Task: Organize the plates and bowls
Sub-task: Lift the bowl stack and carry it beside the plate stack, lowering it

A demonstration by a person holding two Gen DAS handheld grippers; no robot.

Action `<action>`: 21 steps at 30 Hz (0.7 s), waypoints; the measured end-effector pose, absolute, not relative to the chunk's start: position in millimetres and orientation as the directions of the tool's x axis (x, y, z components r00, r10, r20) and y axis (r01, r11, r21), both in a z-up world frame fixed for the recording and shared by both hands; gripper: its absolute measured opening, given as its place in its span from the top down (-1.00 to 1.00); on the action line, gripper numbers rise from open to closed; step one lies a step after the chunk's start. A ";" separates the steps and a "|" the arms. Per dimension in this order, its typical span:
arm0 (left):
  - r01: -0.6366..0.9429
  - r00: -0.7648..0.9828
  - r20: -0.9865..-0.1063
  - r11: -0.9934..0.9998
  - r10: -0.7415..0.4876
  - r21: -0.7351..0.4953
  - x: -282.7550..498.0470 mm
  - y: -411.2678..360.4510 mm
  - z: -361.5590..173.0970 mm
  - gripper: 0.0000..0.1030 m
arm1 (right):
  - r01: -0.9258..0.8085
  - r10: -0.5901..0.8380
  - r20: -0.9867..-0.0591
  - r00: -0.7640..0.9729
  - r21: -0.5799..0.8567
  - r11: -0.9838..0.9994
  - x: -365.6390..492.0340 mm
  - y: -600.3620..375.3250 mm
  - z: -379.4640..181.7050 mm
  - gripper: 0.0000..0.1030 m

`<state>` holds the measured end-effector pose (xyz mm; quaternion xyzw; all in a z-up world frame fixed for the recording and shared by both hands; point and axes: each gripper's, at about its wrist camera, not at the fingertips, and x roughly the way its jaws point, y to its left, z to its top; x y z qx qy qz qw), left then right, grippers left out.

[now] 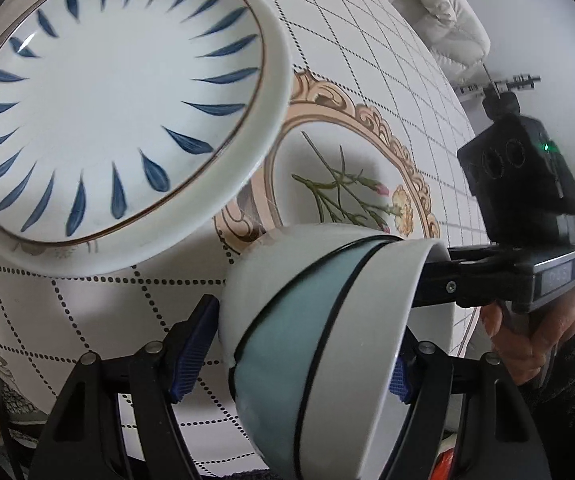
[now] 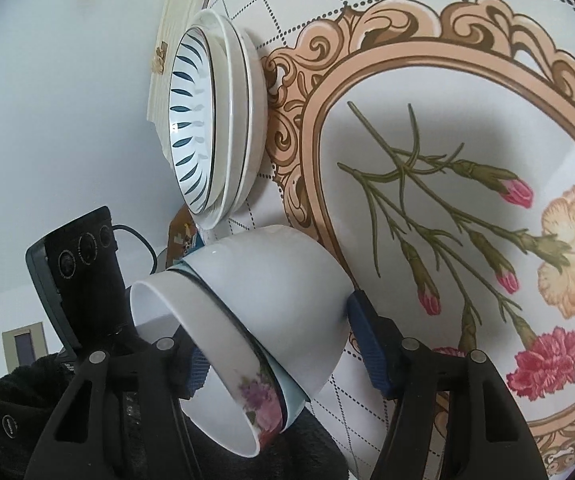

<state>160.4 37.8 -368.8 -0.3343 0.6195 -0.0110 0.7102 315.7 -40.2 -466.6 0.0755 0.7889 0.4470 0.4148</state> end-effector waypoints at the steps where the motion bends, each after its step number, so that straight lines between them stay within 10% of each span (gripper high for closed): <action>1: -0.390 0.229 -0.875 0.783 -0.427 -0.484 161.4 36.4 -368.6 -0.37 | -0.260 0.486 -0.594 -0.641 0.764 0.591 314.9 -41.3 -465.7 -0.25; 12: -0.224 0.025 -0.944 0.919 -0.328 -0.325 193.5 25.9 -372.0 -0.58 | -0.388 0.308 -0.874 -0.375 0.450 0.805 294.7 -52.3 -432.3 -0.40; 21: -0.175 -0.025 -0.939 0.926 -0.344 -0.335 202.9 22.5 -376.1 -0.57 | -0.143 0.391 -0.874 -0.290 0.443 0.885 279.7 -82.3 -432.0 -0.44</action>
